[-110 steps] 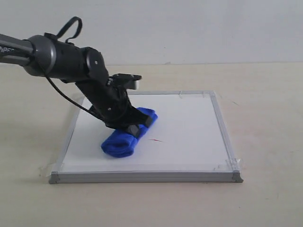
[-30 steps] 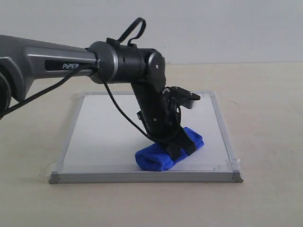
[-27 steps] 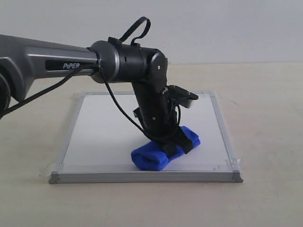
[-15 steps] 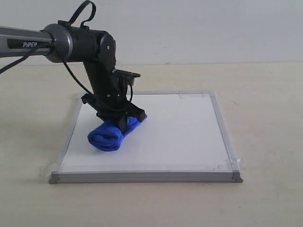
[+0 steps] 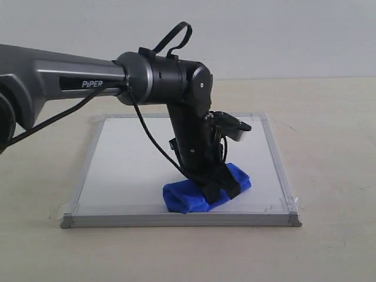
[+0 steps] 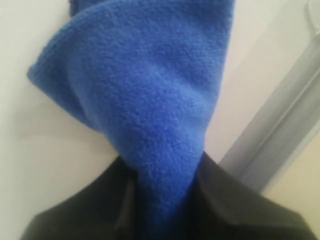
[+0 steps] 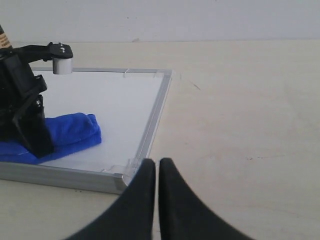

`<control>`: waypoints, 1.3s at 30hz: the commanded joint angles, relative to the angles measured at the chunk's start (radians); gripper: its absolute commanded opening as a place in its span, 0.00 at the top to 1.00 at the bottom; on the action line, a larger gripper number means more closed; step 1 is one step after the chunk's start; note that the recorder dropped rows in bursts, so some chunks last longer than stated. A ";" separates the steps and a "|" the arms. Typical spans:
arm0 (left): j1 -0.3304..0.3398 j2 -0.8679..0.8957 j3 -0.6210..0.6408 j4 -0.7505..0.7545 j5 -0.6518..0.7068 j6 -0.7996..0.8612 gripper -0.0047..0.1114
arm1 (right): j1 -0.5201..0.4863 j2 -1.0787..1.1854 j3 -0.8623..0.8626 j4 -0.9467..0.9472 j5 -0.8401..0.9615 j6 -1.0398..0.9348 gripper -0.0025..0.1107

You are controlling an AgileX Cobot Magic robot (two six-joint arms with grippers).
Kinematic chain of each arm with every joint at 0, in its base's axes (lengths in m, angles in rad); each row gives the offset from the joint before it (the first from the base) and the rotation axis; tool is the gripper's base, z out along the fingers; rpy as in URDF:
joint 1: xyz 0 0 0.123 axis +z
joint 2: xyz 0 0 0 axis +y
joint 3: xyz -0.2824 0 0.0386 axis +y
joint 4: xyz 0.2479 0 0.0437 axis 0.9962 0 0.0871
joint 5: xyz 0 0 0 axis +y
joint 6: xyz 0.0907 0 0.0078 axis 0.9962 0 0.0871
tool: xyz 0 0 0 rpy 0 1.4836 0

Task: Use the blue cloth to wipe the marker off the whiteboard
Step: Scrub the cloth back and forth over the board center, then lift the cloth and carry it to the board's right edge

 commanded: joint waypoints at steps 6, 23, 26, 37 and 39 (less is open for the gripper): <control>0.236 0.020 0.011 -0.019 -0.016 -0.134 0.92 | -0.004 -0.006 -0.001 -0.006 -0.007 -0.003 0.98; 0.001 -0.064 -0.070 -0.645 -0.471 -0.100 0.92 | -0.004 -0.006 -0.001 -0.006 -0.010 -0.003 0.98; -0.026 -0.054 -0.070 -0.641 -0.579 -0.202 0.92 | -0.004 -0.006 -0.001 -0.006 -0.010 -0.003 0.98; -0.086 0.066 -0.114 -0.637 -0.722 -0.343 0.92 | -0.004 -0.006 -0.001 -0.006 -0.010 -0.003 0.98; -0.093 0.089 -0.140 -0.621 -0.711 -0.351 0.92 | -0.004 -0.006 -0.001 -0.006 -0.010 -0.003 0.98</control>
